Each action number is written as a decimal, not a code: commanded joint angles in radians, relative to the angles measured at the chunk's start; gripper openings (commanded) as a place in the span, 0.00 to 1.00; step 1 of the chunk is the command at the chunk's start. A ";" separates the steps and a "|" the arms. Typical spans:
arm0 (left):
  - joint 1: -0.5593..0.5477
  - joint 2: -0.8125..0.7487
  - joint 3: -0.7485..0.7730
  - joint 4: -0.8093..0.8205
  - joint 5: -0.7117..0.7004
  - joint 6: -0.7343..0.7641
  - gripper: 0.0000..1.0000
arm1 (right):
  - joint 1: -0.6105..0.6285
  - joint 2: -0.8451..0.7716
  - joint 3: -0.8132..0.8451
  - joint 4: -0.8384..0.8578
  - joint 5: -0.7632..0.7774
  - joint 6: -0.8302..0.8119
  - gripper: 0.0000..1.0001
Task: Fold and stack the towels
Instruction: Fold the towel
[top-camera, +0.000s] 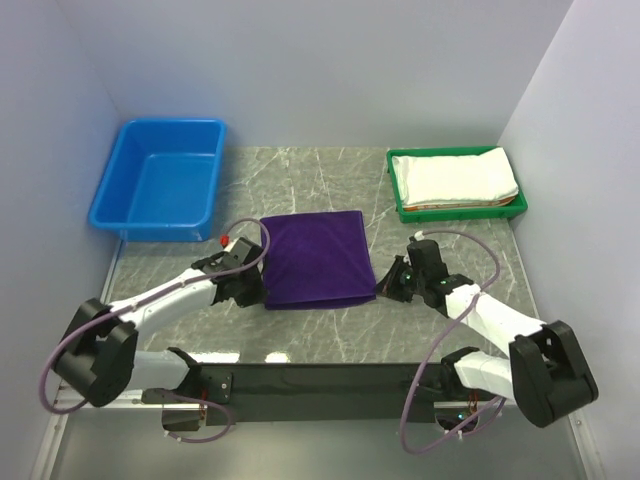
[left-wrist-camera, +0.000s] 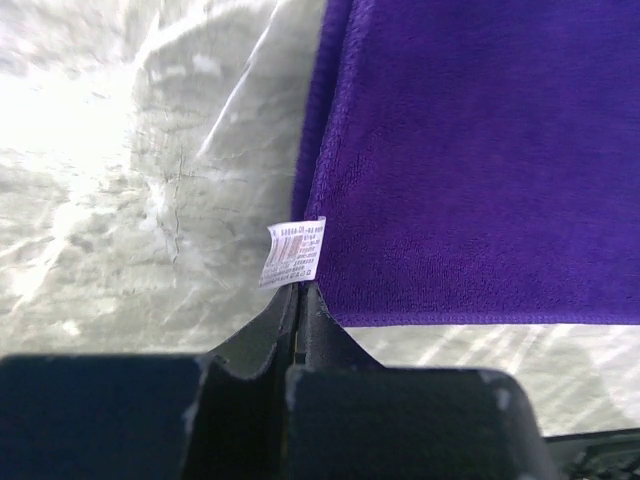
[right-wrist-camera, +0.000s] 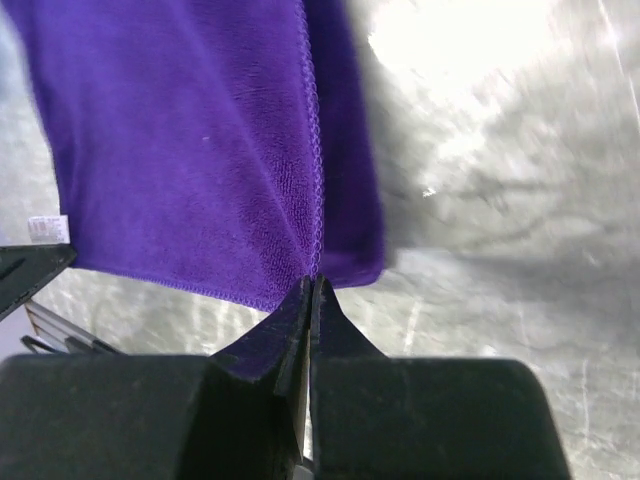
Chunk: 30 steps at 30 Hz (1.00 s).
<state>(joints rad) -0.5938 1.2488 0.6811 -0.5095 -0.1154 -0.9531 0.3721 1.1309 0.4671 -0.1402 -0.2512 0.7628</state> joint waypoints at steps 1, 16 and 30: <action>-0.006 0.059 -0.029 0.078 0.043 -0.015 0.01 | -0.009 0.049 -0.016 0.057 0.001 0.036 0.00; -0.006 0.106 -0.072 0.101 0.031 -0.015 0.01 | -0.009 0.197 -0.025 0.080 0.000 0.056 0.00; -0.014 -0.052 -0.063 -0.010 0.022 -0.041 0.42 | -0.007 0.037 -0.004 -0.053 0.062 0.013 0.41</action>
<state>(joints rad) -0.5987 1.2457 0.6056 -0.4755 -0.0853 -0.9791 0.3695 1.2236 0.4385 -0.1284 -0.2340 0.8024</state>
